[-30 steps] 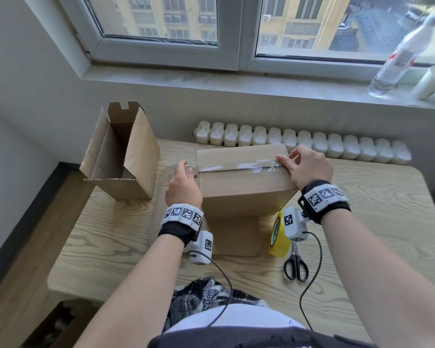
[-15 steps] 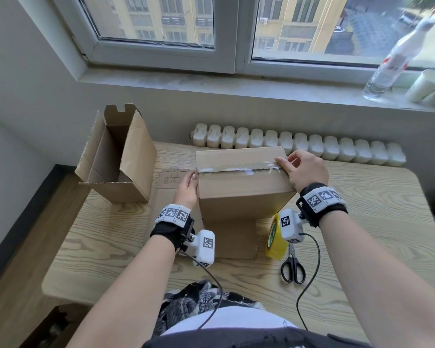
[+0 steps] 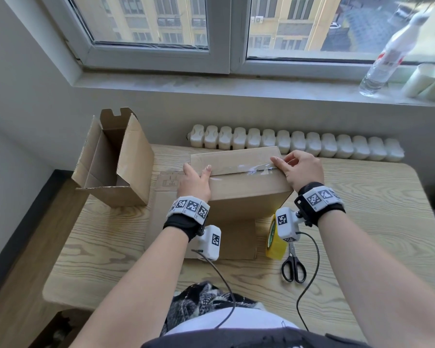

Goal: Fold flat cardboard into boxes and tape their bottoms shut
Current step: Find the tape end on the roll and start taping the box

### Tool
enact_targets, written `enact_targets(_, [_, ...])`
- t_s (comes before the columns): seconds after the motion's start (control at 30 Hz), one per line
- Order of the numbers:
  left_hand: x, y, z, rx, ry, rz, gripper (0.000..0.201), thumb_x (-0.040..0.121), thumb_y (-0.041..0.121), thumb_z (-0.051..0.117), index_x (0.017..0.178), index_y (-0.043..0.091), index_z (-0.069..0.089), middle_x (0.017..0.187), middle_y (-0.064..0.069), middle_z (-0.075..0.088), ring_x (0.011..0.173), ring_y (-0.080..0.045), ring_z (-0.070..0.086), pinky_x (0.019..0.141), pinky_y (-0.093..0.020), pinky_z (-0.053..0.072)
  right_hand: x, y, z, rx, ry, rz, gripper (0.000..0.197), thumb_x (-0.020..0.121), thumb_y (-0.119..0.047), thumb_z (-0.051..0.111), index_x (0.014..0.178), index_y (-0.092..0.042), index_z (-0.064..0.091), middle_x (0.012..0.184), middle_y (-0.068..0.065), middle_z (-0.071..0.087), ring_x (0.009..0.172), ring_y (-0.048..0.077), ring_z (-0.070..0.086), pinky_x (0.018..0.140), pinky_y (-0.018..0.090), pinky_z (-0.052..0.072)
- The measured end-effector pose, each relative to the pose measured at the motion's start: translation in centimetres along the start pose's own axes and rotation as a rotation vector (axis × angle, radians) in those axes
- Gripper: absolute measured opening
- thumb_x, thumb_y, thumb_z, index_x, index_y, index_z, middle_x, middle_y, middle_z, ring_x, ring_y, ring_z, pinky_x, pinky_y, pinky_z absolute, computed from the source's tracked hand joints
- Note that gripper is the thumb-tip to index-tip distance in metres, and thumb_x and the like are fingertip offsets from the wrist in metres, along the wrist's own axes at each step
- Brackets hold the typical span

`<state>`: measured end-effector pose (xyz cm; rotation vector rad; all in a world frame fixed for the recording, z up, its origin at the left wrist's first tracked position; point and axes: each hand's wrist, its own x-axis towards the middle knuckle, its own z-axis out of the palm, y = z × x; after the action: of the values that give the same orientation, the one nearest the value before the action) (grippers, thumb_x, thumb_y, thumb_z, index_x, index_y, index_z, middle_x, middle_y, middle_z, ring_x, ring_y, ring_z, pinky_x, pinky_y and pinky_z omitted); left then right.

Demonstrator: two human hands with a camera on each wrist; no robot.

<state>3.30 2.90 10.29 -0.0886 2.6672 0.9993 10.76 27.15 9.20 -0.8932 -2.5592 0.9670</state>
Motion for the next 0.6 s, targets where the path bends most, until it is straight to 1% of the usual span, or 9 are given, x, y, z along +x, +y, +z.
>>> enact_targets(0.07, [0.0,-0.2,0.1,0.005,0.011,0.007,0.057,0.101,0.050,0.041,0.137,0.006,0.033,0.121,-0.019,0.058,0.110,-0.035,0.055,0.077,-0.036,0.036,0.2,0.1,0.1,0.034,0.017,0.020,0.050,0.075,-0.069,0.067,0.082,-0.019,0.067,0.081,-0.006,0.065,0.080,0.016,0.062,0.070,0.028,0.046])
enact_targets(0.1, [0.0,-0.2,0.1,0.005,0.018,0.010,0.060,0.101,0.050,0.041,0.141,0.007,0.030,0.124,-0.019,0.058,0.113,-0.036,0.055,0.079,-0.037,0.037,0.3,0.1,0.1,0.042,0.033,0.032,0.052,0.075,-0.070,0.066,0.084,-0.018,0.067,0.086,-0.004,0.065,0.083,0.015,0.061,0.071,0.028,0.045])
enact_targets(0.2, [-0.2,-0.4,0.0,0.006,0.029,0.030,0.069,0.101,0.050,0.041,0.154,0.013,0.015,0.138,-0.019,0.052,0.124,-0.036,0.051,0.094,-0.042,0.041,0.3,0.2,0.1,-0.009,0.083,0.058,0.054,0.083,-0.066,0.061,0.097,-0.014,0.066,0.106,0.004,0.059,0.092,0.019,0.056,0.076,0.029,0.042])
enact_targets(0.27, [-0.4,-0.5,0.0,0.023,0.027,0.068,0.072,0.101,0.050,0.039,0.157,0.021,0.004,0.151,-0.015,0.041,0.132,-0.035,0.045,0.101,-0.044,0.040,0.3,0.5,0.1,0.011,0.103,0.066,0.050,0.088,-0.061,0.058,0.100,-0.013,0.064,0.109,0.007,0.059,0.094,0.022,0.058,0.078,0.031,0.045])
enact_targets(0.33, [-0.4,-0.4,0.1,0.120,0.032,0.122,0.070,0.102,0.049,0.035,0.157,0.030,-0.004,0.161,-0.010,0.022,0.139,-0.034,0.038,0.105,-0.046,0.039,0.4,1.1,0.5,0.097,0.110,0.092,0.044,0.090,-0.057,0.057,0.097,-0.014,0.062,0.103,0.007,0.064,0.092,0.023,0.062,0.080,0.036,0.051])
enact_targets(0.4, [-0.3,-0.3,0.2,0.313,0.065,0.189,0.063,0.104,0.047,0.030,0.156,0.035,-0.003,0.165,-0.006,0.002,0.146,-0.034,0.026,0.111,-0.049,0.034,0.2,1.4,0.7,0.205,0.111,0.157,0.035,0.093,-0.052,0.058,0.094,-0.017,0.059,0.097,0.005,0.065,0.085,0.025,0.066,0.078,0.043,0.056])
enact_targets(0.47, [-0.1,0.0,0.2,0.513,0.105,0.279,0.055,0.105,0.040,0.026,0.156,0.034,0.005,0.165,-0.003,-0.009,0.150,-0.033,0.010,0.118,-0.053,0.023,0.0,1.7,0.9,0.285,0.106,0.216,0.027,0.094,-0.045,0.059,0.095,-0.018,0.058,0.097,0.004,0.064,0.083,0.026,0.068,0.074,0.045,0.059])
enact_targets(0.53, [0.0,0.5,0.3,0.663,0.134,0.378,0.053,0.106,0.027,0.029,0.156,0.030,0.012,0.165,-0.003,-0.006,0.152,-0.030,0.001,0.121,-0.053,0.012,-0.3,1.8,1.1,0.387,0.095,0.282,0.025,0.095,-0.042,0.059,0.097,-0.017,0.058,0.099,0.005,0.065,0.079,0.021,0.068,0.070,0.040,0.059])
enact_targets(0.6, [-0.1,1.2,0.5,0.703,0.155,0.460,0.057,0.101,0.010,0.031,0.155,0.024,0.020,0.165,-0.004,0.007,0.152,-0.027,0.003,0.122,-0.050,0.009,-0.9,1.6,1.1,0.556,0.074,0.377,0.031,0.098,-0.043,0.054,0.101,-0.012,0.059,0.092,0.005,0.065,0.069,0.015,0.063,0.060,0.031,0.053])
